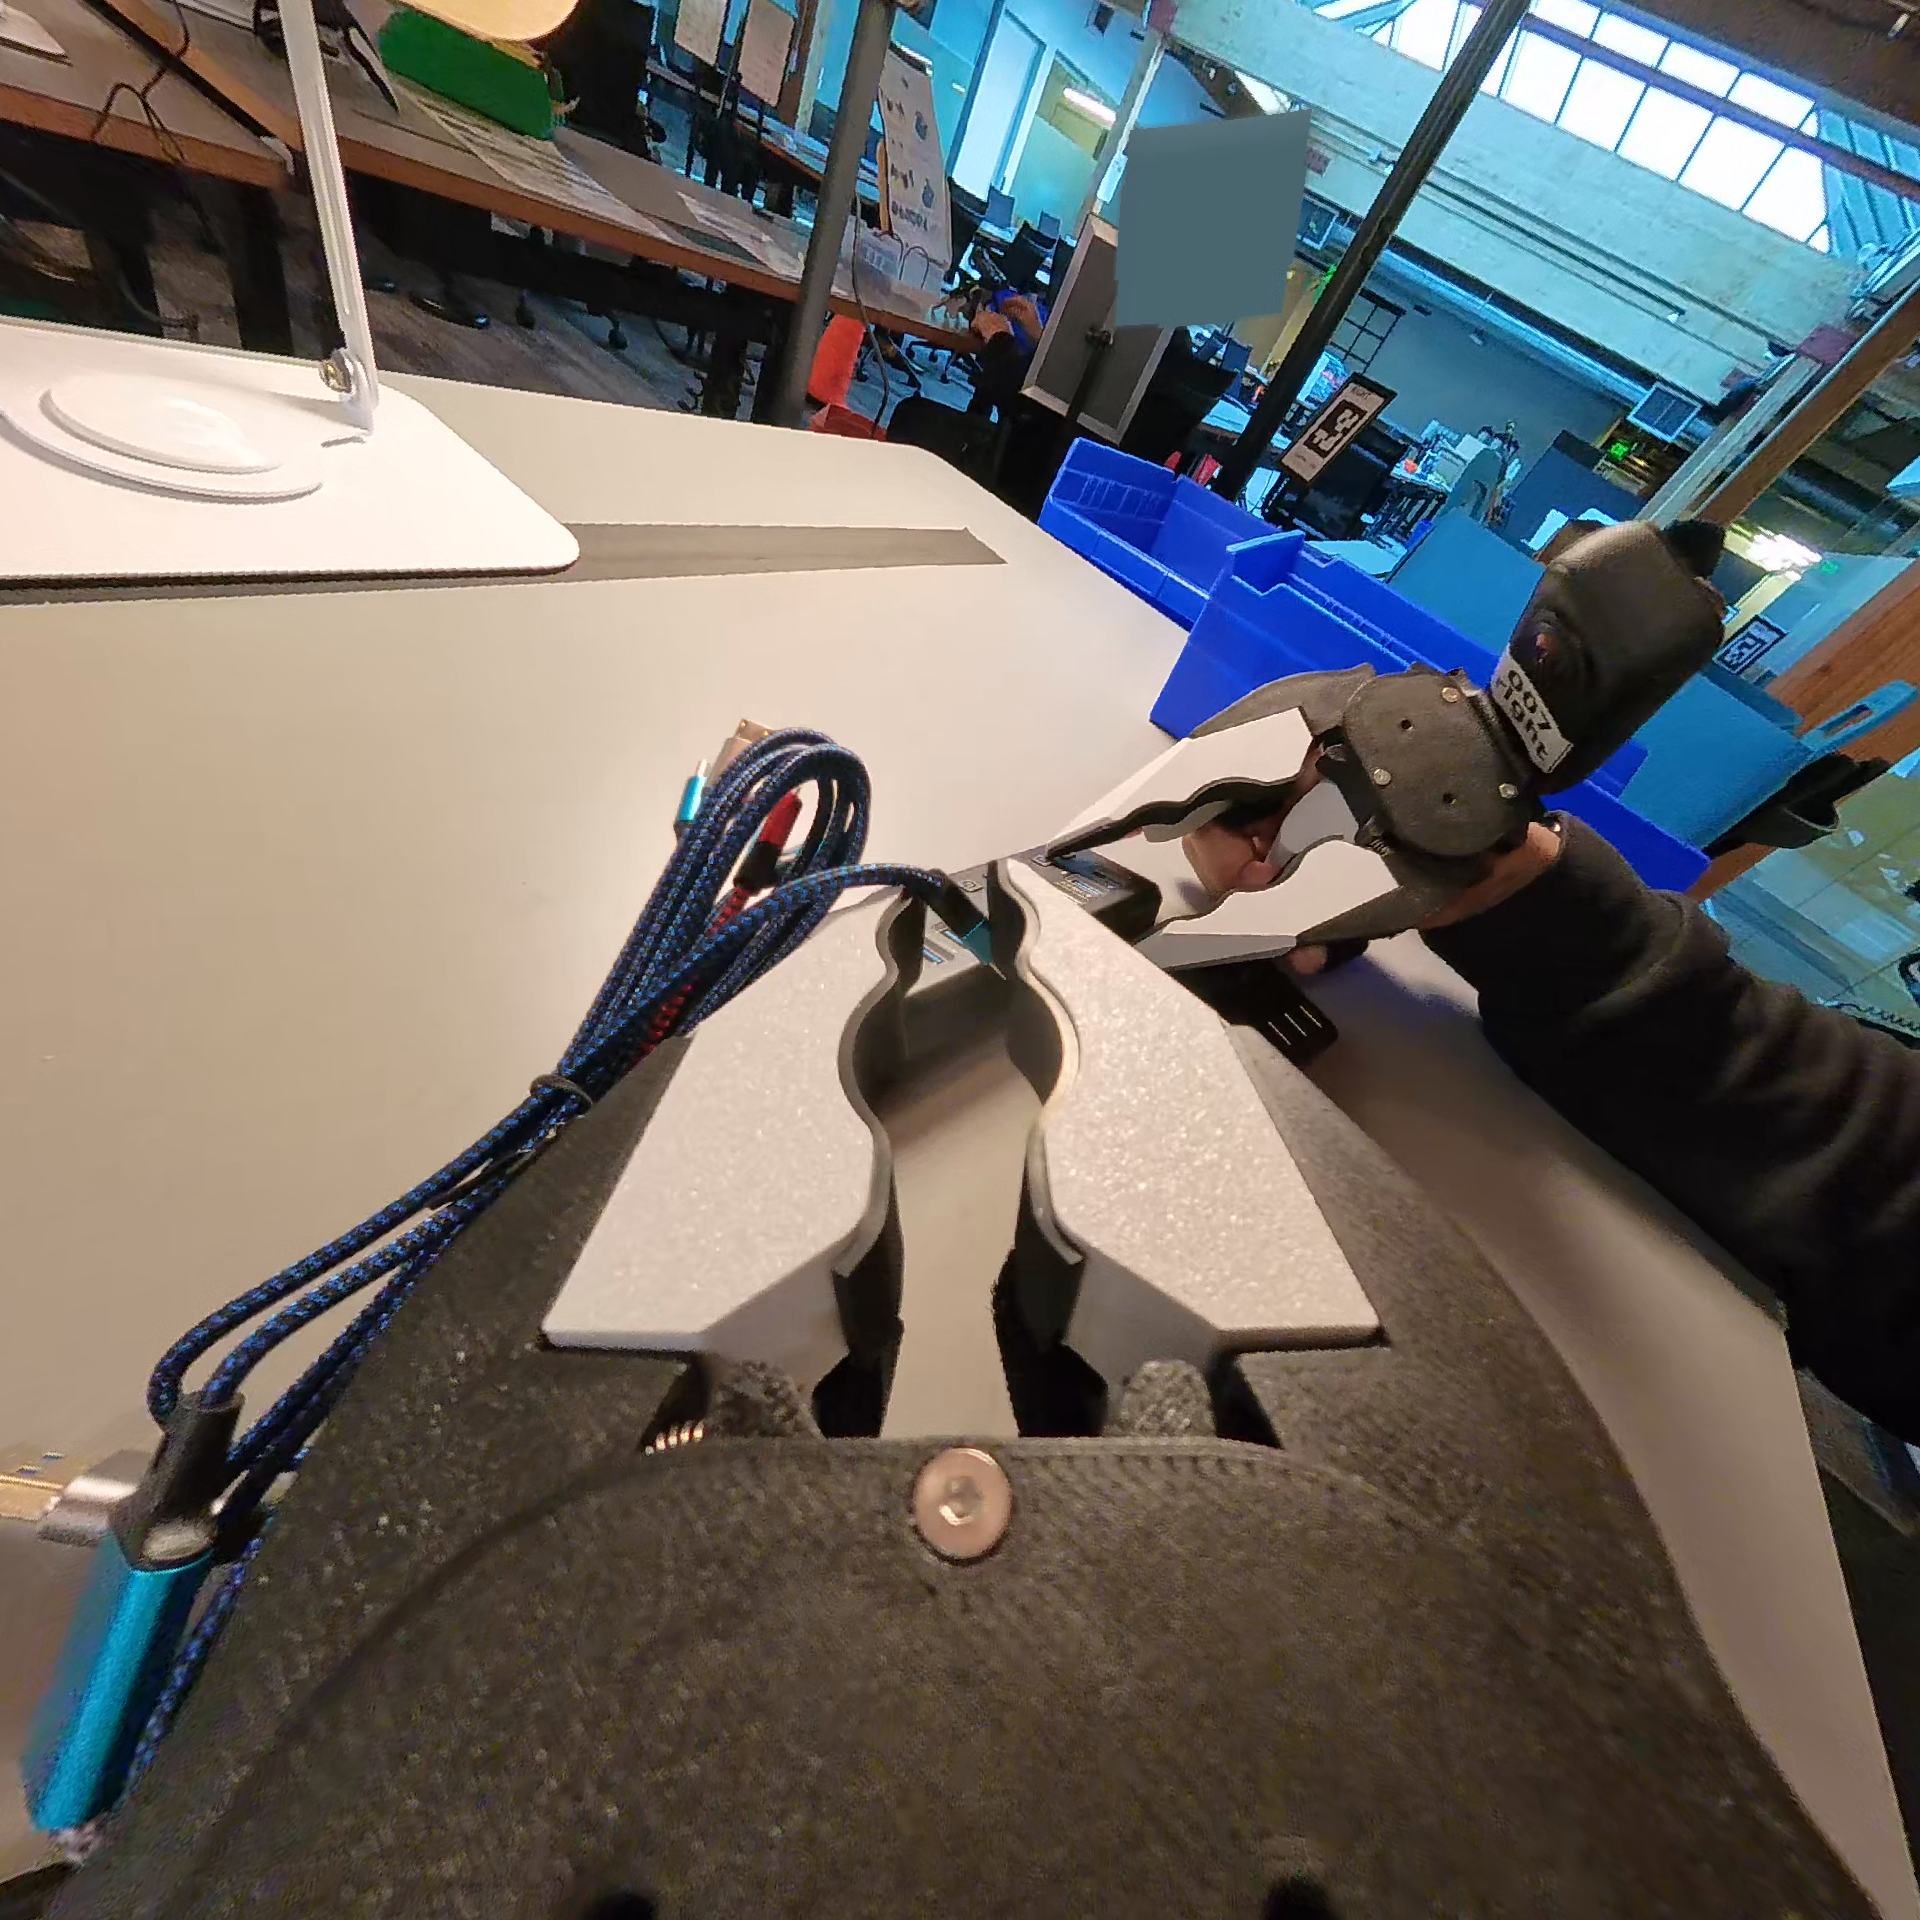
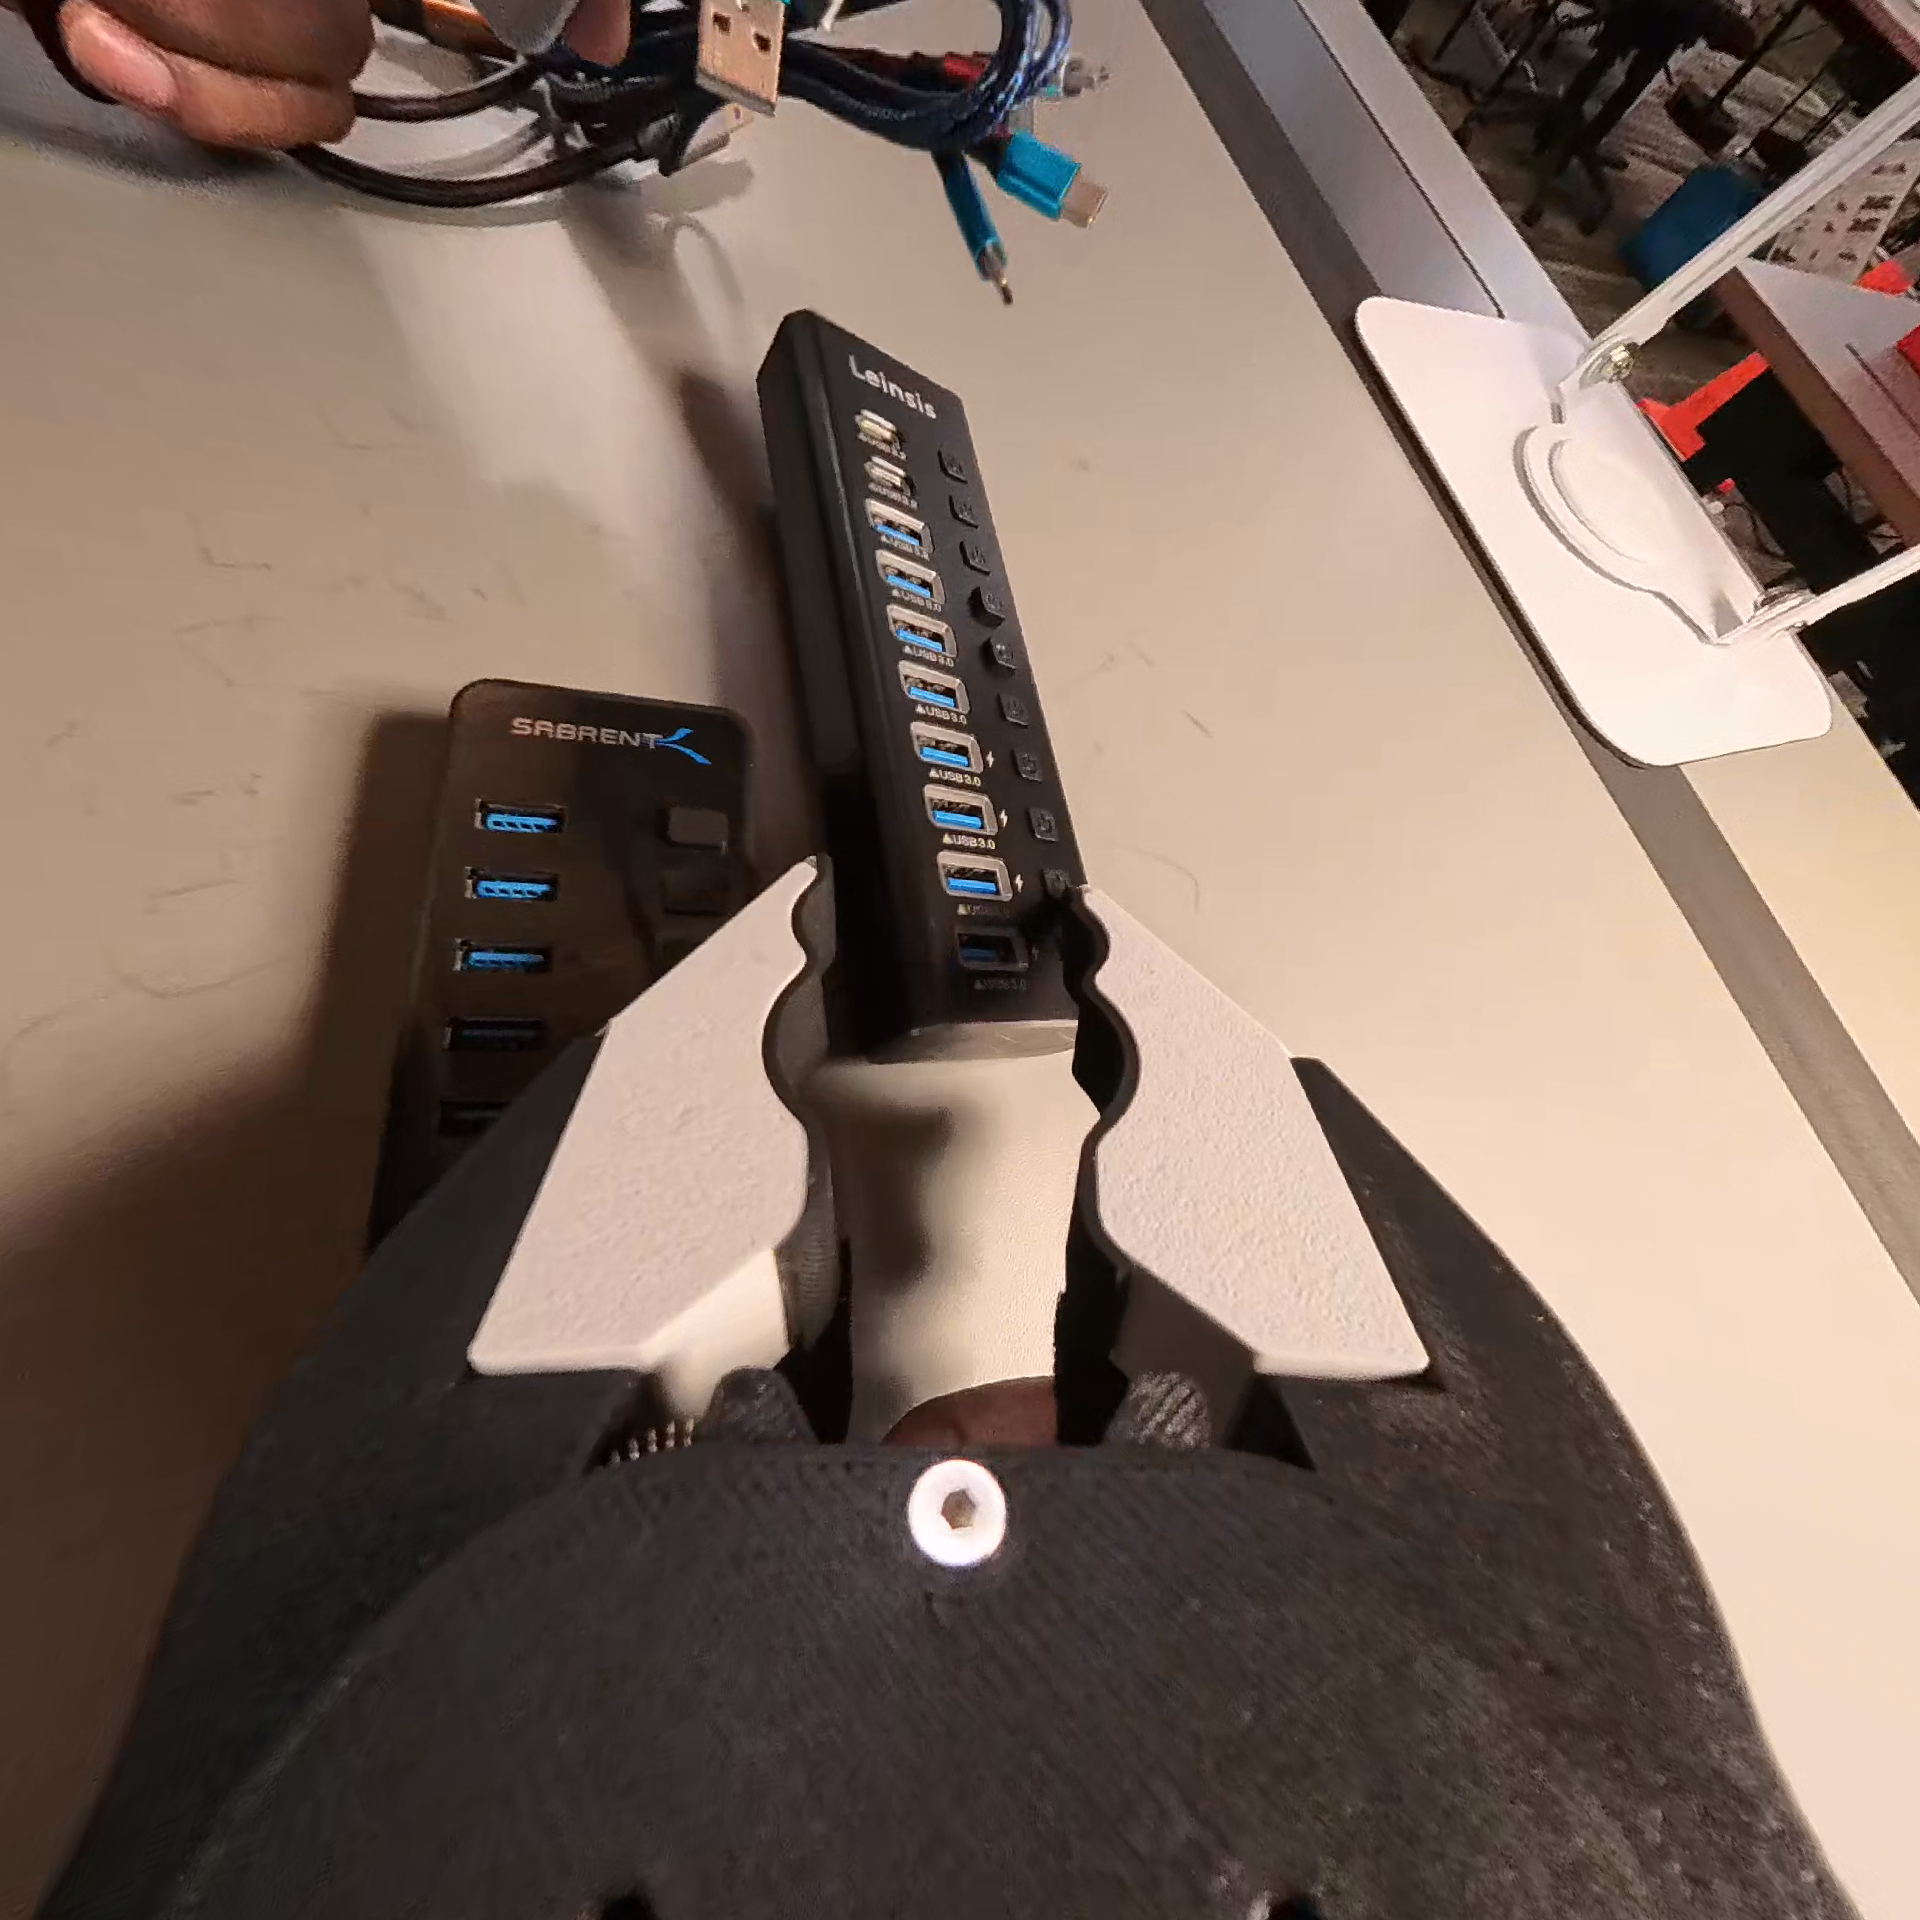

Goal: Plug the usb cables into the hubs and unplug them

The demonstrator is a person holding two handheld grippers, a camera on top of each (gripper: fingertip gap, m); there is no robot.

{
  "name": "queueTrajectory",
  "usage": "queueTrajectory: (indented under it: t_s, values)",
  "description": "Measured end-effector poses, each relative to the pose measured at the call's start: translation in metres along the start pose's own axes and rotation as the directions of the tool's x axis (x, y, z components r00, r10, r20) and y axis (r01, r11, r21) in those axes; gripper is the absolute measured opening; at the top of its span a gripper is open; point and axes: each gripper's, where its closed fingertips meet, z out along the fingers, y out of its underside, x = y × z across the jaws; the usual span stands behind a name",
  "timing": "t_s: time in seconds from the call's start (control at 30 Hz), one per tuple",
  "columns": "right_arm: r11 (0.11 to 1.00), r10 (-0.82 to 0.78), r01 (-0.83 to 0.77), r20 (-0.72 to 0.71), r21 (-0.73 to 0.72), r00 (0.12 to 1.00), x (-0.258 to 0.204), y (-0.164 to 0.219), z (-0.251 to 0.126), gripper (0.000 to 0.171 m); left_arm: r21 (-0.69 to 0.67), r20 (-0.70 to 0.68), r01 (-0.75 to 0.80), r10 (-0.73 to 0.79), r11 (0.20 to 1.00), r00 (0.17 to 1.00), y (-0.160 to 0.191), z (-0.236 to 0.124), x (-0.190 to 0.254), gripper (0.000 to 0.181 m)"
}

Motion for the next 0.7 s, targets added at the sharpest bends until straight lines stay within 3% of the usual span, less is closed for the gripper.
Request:
queueTrajectory:
  t_s: [0.53, 0.7]
  values:
    - [0.995, 0.071, -0.068, 0.048, -0.073, 0.996, 0.013, 0.030, -0.014, 0.068, -0.019, 0.008, -0.016, 0.016, 1.000, 1.000, 0.003, 0.001, 0.003, 0.014]
    - [0.995, 0.051, -0.046, 0.058, -0.093, 0.997, 0.011, 0.029, -0.008, 0.066, -0.039, 0.023, -0.037, 0.037, 0.999, 0.999, 0.007, 0.005, 0.003, 0.015]
